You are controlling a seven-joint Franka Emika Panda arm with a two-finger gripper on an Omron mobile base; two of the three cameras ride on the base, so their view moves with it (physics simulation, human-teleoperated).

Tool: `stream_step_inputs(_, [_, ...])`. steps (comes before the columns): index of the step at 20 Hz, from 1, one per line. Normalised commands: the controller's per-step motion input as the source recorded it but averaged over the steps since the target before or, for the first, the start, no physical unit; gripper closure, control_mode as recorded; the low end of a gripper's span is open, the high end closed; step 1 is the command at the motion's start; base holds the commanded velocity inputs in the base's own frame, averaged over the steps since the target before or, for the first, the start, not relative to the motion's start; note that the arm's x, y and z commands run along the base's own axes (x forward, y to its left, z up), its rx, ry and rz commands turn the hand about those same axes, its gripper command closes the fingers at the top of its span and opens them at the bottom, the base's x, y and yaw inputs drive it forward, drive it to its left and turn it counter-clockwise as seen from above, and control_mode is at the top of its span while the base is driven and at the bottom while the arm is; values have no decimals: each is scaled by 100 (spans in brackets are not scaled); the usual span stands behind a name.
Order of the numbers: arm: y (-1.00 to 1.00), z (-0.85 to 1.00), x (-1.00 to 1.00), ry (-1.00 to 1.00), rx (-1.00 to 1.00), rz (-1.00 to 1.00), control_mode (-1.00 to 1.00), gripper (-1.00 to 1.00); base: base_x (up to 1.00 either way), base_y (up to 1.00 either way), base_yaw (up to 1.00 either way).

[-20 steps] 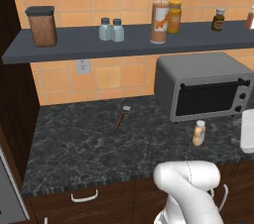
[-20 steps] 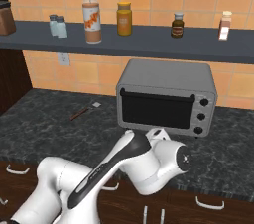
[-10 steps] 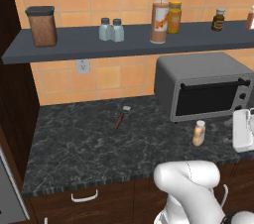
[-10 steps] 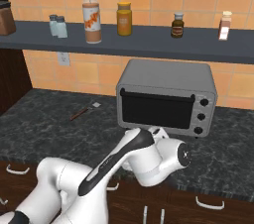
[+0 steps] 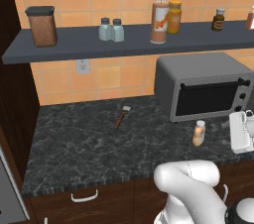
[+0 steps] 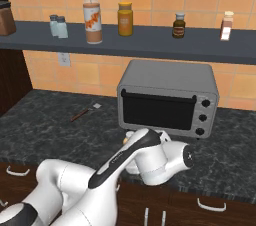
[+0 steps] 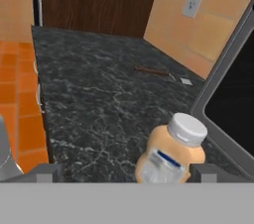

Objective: Put the shaker and condiment bottle from the counter next to their counterparts in the cabinet.

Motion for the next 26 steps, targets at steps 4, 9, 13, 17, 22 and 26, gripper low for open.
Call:
stream_step_inputs(4, [0,-23,13,0,0,2,-100,-100,0,0,0])
stream_step_inputs(9, [0,-19,17,0,0,1,-100,-100,0,0,0])
stream_step_inputs(13, [-5,-13,41,0,1,2,-100,-100,0,0,0])
stream_step_inputs(17, [-6,-12,34,1,2,3,-100,-100,0,0,0])
stream_step_inputs(22, [-14,-16,20,2,3,5,-100,-100,0,0,0])
stream_step_inputs(26, [-19,-12,9,2,5,8,-100,-100,0,0,0])
